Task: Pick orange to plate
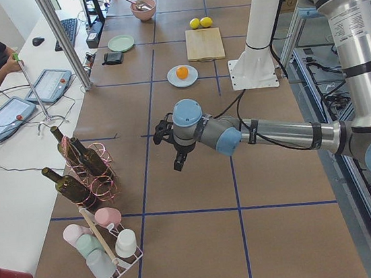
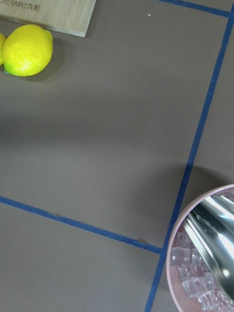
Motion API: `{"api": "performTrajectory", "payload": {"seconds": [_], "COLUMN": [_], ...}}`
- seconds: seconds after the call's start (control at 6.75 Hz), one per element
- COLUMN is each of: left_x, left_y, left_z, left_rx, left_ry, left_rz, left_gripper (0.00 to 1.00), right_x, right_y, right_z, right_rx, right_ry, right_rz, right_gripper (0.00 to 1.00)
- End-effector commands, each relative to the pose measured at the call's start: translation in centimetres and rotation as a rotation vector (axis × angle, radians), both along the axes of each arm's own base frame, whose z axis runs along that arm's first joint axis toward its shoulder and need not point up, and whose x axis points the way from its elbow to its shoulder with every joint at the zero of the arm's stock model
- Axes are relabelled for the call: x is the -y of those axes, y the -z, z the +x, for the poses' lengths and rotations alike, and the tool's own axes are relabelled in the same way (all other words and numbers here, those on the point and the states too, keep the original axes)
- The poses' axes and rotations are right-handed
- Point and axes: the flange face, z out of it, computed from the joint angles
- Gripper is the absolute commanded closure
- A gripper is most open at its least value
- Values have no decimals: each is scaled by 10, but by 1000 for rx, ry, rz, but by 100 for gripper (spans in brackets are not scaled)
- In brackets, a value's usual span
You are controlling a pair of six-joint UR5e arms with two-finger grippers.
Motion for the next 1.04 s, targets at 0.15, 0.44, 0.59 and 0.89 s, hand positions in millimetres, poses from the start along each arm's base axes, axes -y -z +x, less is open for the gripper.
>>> {"api": "performTrajectory", "payload": {"seconds": [0.15,0.44,0.59,0.89], "left_x": [-4,-6,-7,-7], "left_y": [-7,-8,-11,-12], "left_z": [-11,-11,-10,-10], "left_rx": [4,3,4,4], "left_ry": [15,12,8,9], "left_rz": [-39,-41,-46,-49], "left_gripper": [0,0,0,0], "right_x": [-1,-1,-1,-1], "right_y": [1,1,1,2], "right_z": [-1,-1,-1,-4], "right_rx": [11,11,11,13], "right_ry": [-62,-64,-64,-57], "right_rz": [-66,-67,-67,-63], "right_gripper": [0,0,0,0]}}
